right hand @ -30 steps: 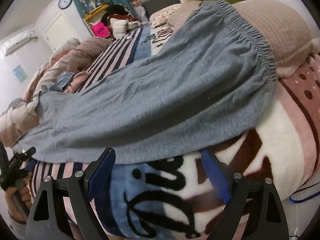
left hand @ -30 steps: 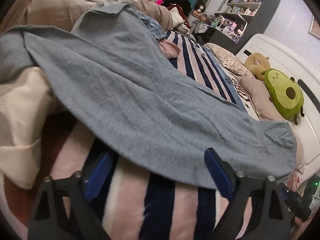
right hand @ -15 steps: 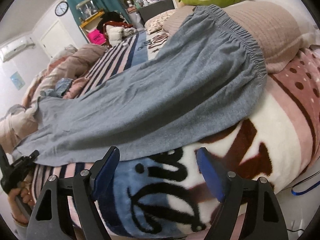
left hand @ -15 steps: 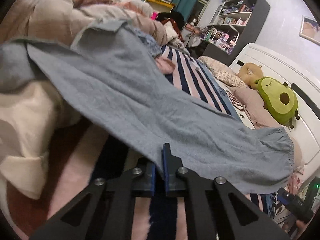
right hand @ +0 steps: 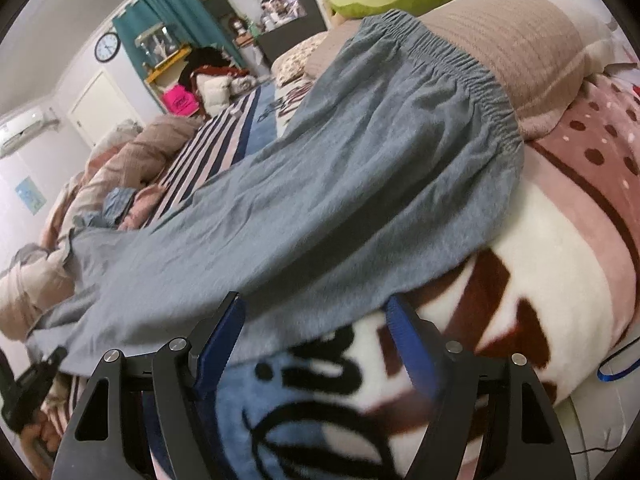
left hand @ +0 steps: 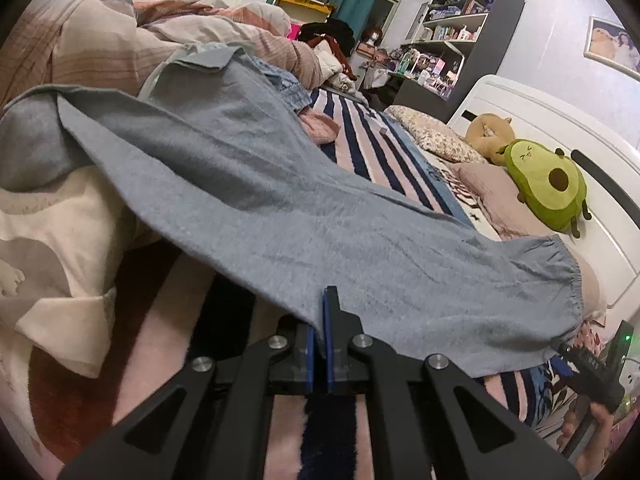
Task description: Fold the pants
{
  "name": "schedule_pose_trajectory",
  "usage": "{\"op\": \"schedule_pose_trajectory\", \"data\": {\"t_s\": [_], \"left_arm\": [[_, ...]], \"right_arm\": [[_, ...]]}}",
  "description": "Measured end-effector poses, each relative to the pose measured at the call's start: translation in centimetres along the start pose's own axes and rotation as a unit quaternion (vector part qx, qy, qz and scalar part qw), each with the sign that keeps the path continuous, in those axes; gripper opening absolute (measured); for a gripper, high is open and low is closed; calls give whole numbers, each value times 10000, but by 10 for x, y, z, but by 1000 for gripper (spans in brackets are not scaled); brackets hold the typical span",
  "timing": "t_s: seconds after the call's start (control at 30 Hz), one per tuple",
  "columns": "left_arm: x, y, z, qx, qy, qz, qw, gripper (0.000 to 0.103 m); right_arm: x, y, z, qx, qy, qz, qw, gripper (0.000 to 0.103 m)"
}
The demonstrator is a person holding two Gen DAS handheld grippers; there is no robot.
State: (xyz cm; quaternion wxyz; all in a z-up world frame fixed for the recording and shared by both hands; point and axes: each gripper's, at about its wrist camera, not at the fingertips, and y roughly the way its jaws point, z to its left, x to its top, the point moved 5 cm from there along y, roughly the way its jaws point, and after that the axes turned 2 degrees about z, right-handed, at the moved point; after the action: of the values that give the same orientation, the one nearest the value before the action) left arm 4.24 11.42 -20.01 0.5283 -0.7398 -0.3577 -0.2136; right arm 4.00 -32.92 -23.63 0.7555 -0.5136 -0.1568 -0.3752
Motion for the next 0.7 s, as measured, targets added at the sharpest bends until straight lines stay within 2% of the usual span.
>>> {"op": "schedule_pose_trajectory", "data": {"t_s": [0.03,0.1,0.13,0.17,0.33,0.5,0.6,0.63,0.67,0.7], "left_arm": [[0,0,-1,3,4,-6,10000,2],[1,0,-2,22,51,-44,10000,2],[1,0,-3,39,89,-63,9999,2],[2,0,-3,40,103,-64,9999,2],[8,-5,-7,91,148,-149,9997,2],[9,-17,-10,231,176,-263,9992,2],[7,-25,-8,346,151,-321,9988,2],[6,-28,-6,383,152,-340,9986,2],[5,-30,-5,419,153,-341,9984,2],[4,-31,-5,439,151,-338,9983,2]], "right_arm": [[2,2,1,-46,11,-43,10000,66],[4,2,3,-160,-54,-151,9997,43],[5,2,3,-211,-97,-172,9996,24],[6,2,3,-263,-137,-182,9994,15],[12,-6,0,76,-95,-321,9994,3],[20,-21,-5,279,-67,-561,9980,3],[11,-19,-11,282,-73,-244,9993,7],[7,-18,-15,291,-21,-155,9995,12],[3,-18,-20,268,-11,-92,9996,32],[0,-19,-23,183,-35,-78,9998,41]]}}
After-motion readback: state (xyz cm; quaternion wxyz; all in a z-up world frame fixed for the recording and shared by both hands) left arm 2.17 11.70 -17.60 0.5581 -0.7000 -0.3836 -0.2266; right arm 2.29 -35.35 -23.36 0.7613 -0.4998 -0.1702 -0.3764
